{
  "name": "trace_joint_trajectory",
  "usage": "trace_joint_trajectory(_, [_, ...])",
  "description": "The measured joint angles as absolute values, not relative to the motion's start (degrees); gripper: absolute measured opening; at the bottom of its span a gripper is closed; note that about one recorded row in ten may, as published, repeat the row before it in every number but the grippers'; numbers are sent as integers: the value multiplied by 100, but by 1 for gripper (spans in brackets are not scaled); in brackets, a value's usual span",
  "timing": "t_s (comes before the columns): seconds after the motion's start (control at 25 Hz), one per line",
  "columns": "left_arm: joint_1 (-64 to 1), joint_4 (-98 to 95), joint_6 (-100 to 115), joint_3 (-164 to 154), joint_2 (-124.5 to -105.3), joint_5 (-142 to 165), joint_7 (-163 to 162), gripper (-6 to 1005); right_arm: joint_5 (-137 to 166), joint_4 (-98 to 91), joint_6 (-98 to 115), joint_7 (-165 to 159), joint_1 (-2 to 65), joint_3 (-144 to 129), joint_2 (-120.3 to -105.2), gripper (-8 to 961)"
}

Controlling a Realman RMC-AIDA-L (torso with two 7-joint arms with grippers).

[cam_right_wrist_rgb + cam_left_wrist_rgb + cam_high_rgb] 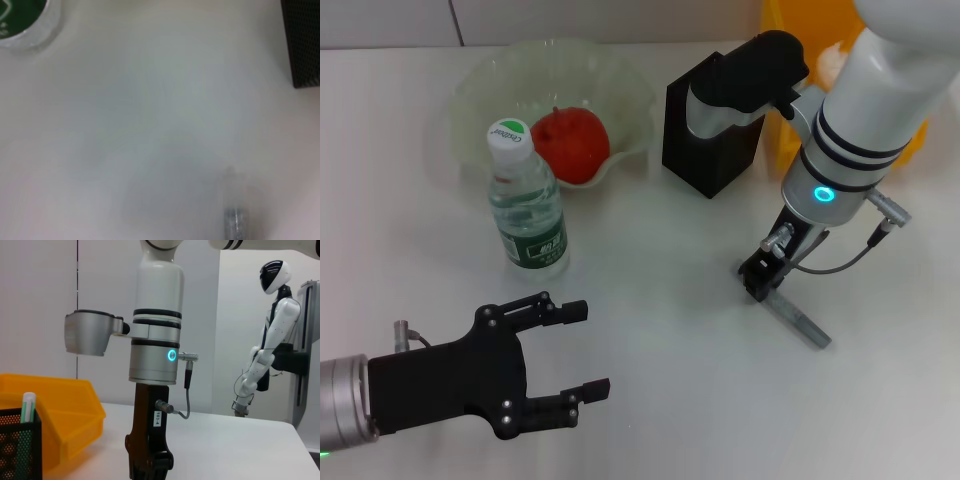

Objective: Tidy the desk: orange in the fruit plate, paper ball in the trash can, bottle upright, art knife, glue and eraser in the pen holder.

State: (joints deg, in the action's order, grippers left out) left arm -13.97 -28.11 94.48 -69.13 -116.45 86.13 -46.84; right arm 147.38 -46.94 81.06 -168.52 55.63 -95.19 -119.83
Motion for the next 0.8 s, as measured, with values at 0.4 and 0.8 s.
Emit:
trace_joint_trajectory(0.4, [-1411,-2812,9448,-6898,-11650,8612,-4688,783,14739,-4881,8231,-16692,5479,-9536,-11971,164])
trace_joint_trajectory(0.8, [-1416,-2813,9512,-6865,-11654,8613,-4706,782,14473,-8978,8314,-15895,3854,-7927,-11930,141])
